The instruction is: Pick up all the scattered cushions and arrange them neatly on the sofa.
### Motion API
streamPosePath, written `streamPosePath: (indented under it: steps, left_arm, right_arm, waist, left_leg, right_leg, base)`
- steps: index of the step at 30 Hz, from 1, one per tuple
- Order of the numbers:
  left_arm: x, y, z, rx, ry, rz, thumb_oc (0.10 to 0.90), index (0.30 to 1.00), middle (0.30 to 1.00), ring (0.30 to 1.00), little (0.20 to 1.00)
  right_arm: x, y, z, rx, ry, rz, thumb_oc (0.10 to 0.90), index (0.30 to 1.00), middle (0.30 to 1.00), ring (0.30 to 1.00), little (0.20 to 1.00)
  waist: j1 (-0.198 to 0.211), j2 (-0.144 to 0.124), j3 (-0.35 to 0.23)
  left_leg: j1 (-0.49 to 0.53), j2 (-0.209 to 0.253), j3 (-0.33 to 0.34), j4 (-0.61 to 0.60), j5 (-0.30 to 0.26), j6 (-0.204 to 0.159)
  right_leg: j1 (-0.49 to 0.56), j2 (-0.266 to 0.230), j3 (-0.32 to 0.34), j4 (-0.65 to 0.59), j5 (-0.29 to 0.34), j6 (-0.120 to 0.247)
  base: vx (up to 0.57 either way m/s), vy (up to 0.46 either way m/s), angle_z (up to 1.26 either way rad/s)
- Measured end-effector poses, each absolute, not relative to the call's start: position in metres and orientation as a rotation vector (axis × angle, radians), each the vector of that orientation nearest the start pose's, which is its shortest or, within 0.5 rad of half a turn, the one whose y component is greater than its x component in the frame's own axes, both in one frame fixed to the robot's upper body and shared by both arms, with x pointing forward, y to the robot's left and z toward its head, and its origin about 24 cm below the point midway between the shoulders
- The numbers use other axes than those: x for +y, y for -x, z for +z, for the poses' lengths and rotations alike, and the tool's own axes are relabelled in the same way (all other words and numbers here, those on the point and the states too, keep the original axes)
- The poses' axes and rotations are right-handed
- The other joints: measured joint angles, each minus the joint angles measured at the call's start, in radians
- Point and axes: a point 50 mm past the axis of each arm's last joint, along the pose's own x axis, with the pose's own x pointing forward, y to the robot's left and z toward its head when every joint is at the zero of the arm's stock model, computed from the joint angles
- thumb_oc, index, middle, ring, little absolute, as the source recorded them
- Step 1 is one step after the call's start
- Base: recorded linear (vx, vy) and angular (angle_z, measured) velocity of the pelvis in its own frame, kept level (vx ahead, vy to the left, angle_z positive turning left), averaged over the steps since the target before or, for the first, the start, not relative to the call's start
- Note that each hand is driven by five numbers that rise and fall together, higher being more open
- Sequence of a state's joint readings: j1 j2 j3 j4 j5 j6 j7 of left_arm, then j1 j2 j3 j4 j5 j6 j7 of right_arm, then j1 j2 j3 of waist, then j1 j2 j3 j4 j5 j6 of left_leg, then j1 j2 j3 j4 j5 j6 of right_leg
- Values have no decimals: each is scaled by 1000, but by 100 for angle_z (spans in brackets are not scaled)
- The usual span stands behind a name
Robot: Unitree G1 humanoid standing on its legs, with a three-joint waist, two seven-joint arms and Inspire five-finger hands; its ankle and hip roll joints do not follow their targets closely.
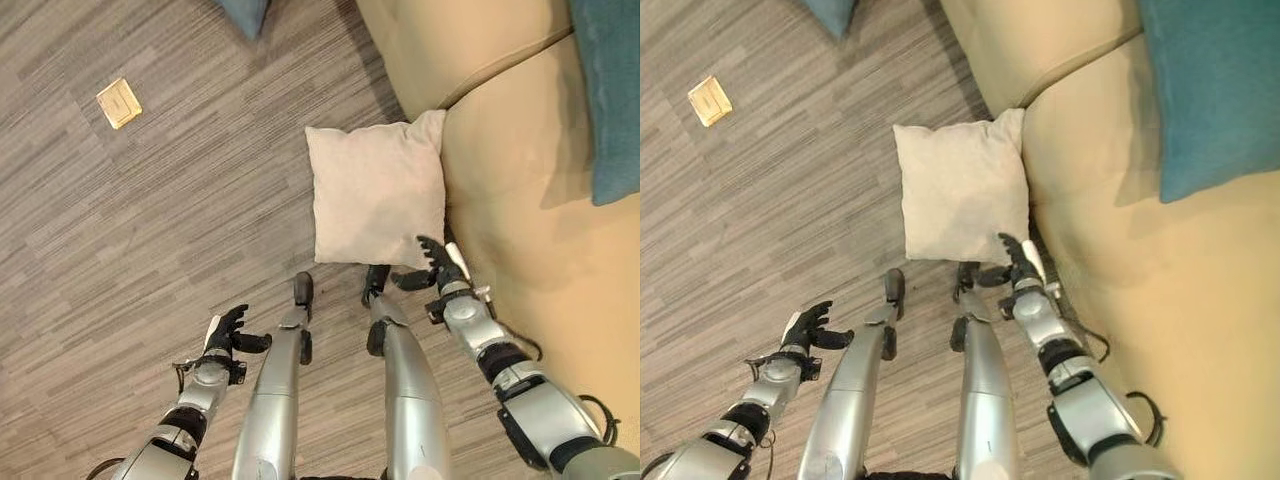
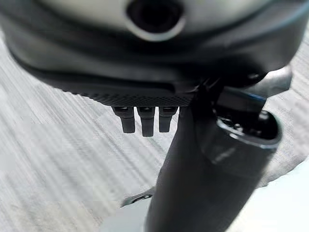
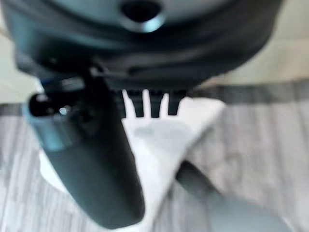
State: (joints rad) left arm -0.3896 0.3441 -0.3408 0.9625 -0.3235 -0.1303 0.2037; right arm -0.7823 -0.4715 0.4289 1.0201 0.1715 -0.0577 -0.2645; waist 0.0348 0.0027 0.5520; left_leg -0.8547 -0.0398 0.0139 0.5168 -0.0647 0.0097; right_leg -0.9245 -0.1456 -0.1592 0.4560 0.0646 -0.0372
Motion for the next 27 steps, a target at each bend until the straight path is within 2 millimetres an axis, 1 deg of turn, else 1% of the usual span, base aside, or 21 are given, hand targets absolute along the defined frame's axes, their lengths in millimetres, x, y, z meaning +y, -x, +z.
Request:
streamPosePath:
  steps: [1,2,3,4,5,7,9,11,12,15,16,18,19,22,27]
  left_arm:
    - [218,-290,-42,441,-263,146,800,900,900,900,900]
    - [217,-295,-33,402,-257,144,800,900,900,900,900]
    - [216,-298,-29,379,-250,144,800,900,900,900,900]
    - [215,-302,-22,345,-244,148,800,900,900,900,900]
    - [214,-305,-17,322,-234,147,800,900,900,900,900]
    - [211,-308,-10,291,-217,157,800,900,900,900,900]
    - [213,-310,-5,272,-206,171,800,900,900,900,900]
    - [213,-310,-6,273,-207,180,800,900,900,900,900]
    - [212,-310,-6,274,-209,178,800,900,900,900,900]
    - [211,-311,-3,261,-209,176,800,900,900,900,900]
    - [212,-312,-2,255,-213,185,800,900,900,900,900]
    - [213,-312,-1,254,-215,190,800,900,900,900,900]
    - [213,-313,0,247,-220,188,800,900,900,900,900]
    - [212,-315,5,226,-230,176,800,900,900,900,900]
    - [209,-317,11,202,-222,171,800,900,900,900,900]
  right_arm:
    - [-236,-377,84,141,593,-222,800,900,900,900,900]
    - [-245,-382,101,96,609,-274,800,900,900,900,900]
    - [-249,-384,111,71,609,-305,800,900,900,900,900]
    - [-255,-387,126,31,593,-354,800,900,900,900,900]
    - [-257,-389,134,10,592,-379,800,900,900,900,900]
    - [-257,-390,143,-28,571,-418,800,900,900,900,900]
    - [-256,-390,143,-34,564,-436,800,900,900,900,900]
    - [-251,-390,139,-29,551,-431,800,900,900,900,900]
    - [-247,-388,132,-26,517,-427,800,900,900,900,900]
    - [-242,-385,122,-19,474,-428,800,900,900,900,900]
    - [-237,-385,117,-7,452,-419,800,900,900,900,900]
    - [-232,-385,113,3,432,-411,800,900,900,900,900]
    - [-230,-385,112,8,392,-417,800,900,900,900,900]
    - [-234,-388,115,18,337,-444,800,900,900,900,900]
    - [-240,-392,131,-12,250,-515,800,900,900,900,900]
  waist:
    - [8,0,0]
    - [6,-3,0]
    - [6,-3,0]
    - [8,-6,1]
    - [5,-7,1]
    - [5,-15,2]
    - [5,-19,2]
    - [3,-19,2]
    - [-1,-21,1]
    - [-6,-22,0]
    - [-13,-22,0]
    - [-21,-22,0]
    - [-22,-22,0]
    - [-19,-22,0]
    - [-18,-22,0]
  left_leg:
    - [-31,-2,-2,25,-7,5]
    - [-77,-14,-12,48,-8,7]
    - [-103,-20,-17,57,-8,7]
    - [-145,-26,-19,74,-7,6]
    - [-175,-28,-21,90,-8,8]
    - [-229,-30,-25,112,-8,9]
    - [-258,-31,-28,119,-10,13]
    - [-264,-31,-29,123,-11,13]
    - [-264,-31,-31,117,-13,16]
    - [-266,-32,-38,104,-9,14]
    - [-270,-32,-45,102,-6,8]
    - [-270,-33,-50,95,-5,6]
    - [-271,-33,-51,86,-3,4]
    - [-275,-35,-51,77,-2,3]
    - [-289,-35,-51,73,0,1]
  right_leg:
    - [-27,-6,-1,25,-10,5]
    - [-74,-18,-3,61,-23,5]
    - [-98,-26,-4,75,-26,5]
    - [-140,-33,-4,96,-32,13]
    - [-166,-36,-4,108,-35,14]
    - [-214,-38,-4,125,-37,12]
    - [-241,-40,-5,128,-37,12]
    - [-244,-40,-6,128,-37,12]
    - [-244,-41,-7,124,-38,13]
    - [-243,-42,-15,113,-35,16]
    - [-243,-42,-23,110,-35,16]
    - [-243,-42,-27,106,-35,13]
    - [-246,-41,-27,102,-34,13]
    - [-256,-43,-27,102,-36,11]
    - [-274,-44,-27,107,-42,9]
  base:
    - [-38,-60,24]
    - [-33,-66,27]
    - [-23,-56,29]
    - [-7,-47,17]
    - [10,-38,12]
    - [21,-36,6]
    - [30,-34,4]
    - [23,-50,1]
    - [19,-31,1]
    - [16,-27,4]
    - [6,-34,5]
    - [5,-29,5]
    - [0,0,0]
    - [0,0,0]
    - [3,-3,1]
